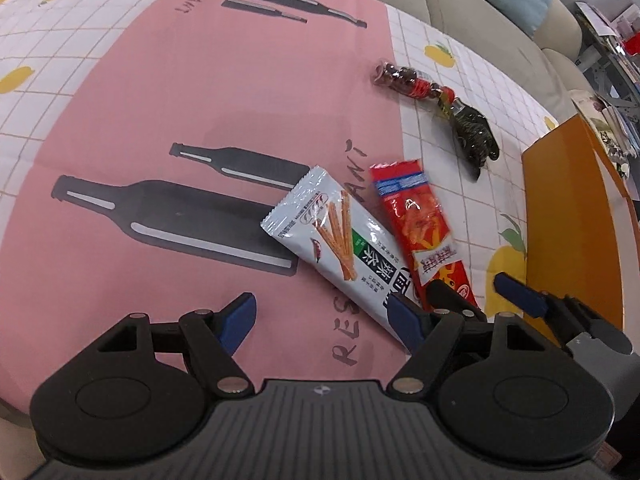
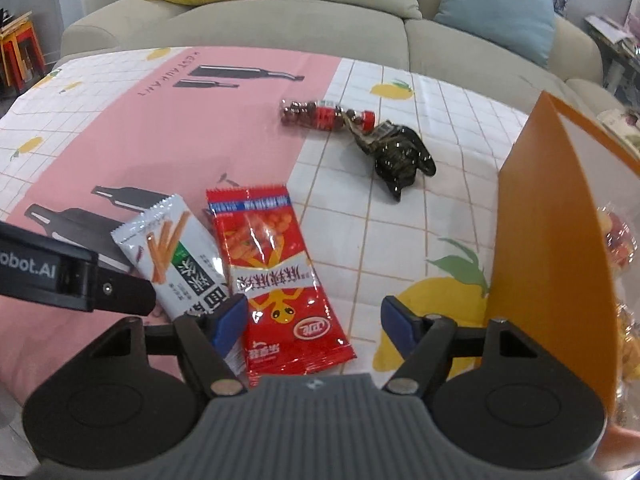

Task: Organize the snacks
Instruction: 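Grasp the white breadstick packet with the left tool while the right tool grasps the red spicy-strip packet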

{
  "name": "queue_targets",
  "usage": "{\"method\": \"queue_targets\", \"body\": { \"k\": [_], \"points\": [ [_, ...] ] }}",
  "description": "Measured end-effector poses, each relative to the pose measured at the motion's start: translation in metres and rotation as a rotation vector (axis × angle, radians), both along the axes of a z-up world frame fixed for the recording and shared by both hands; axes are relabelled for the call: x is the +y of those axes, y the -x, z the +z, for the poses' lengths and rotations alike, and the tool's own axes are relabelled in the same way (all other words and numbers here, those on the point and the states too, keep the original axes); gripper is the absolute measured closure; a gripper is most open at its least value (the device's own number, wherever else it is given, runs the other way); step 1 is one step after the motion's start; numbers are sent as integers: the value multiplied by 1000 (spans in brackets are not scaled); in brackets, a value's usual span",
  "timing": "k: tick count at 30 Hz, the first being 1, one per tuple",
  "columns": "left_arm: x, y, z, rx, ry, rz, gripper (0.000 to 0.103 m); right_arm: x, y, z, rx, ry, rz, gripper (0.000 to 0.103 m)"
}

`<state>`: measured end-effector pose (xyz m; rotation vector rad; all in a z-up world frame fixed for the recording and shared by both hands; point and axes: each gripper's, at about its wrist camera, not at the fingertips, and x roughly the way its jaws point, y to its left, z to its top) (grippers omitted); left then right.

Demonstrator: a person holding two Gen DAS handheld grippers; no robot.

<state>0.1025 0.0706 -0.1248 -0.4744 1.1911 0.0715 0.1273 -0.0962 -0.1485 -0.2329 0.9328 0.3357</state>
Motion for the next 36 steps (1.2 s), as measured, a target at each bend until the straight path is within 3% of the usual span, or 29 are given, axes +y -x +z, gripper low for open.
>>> {"method": "queue_targets", "body": {
  "k": [3, 5, 11, 12, 13, 16, 19, 26, 28, 29, 30, 31, 34, 36],
  "points": [
    [1, -3, -4, 10, 3, 1, 16, -4, -3, -4, 36, -55, -10, 42],
    [1, -4, -4, 3, -1, -3, 19, -3, -2, -7, 66, -89, 1, 53],
    [4, -12, -3, -3, -7, -4, 25, 14, 13, -2, 50, -106, 61, 73],
    [4, -14, -3, -2, -11, -2, 27, 16, 13, -1, 70, -135, 71, 78],
    [6, -15, -3, -1, -22, -2, 33, 18, 14, 0, 89, -169, 82, 91],
    [9, -18, -2, 3, -86, -17, 47, 27, 18, 1, 111, -200, 118, 96],
    [14, -20, -2, 7, -130, -26, 49, 30, 20, 1, 85, -168, 115, 97],
    [24, -22, 1, 36, -167, -19, 45, -2, 7, 2, 61, -60, -23, 96],
    [24, -20, 2, 39, -150, -10, 44, -11, 5, 5, 68, -81, -42, 86],
    [23, -19, 3, 33, -129, -3, 39, -13, 4, 7, 65, -104, -42, 79],
    [21, -17, 4, 28, -111, 5, 35, -13, 4, 9, 63, -127, -34, 63],
    [19, -15, 5, 20, -95, 11, 30, -11, 4, 11, 58, -149, -23, 54],
    [14, -13, 6, 25, -80, 11, 30, 7, 6, 14, 41, -174, 49, 38],
    [12, -12, 7, 33, -89, 10, 30, 20, 6, 10, 26, -134, 80, 38]
  ]
}}
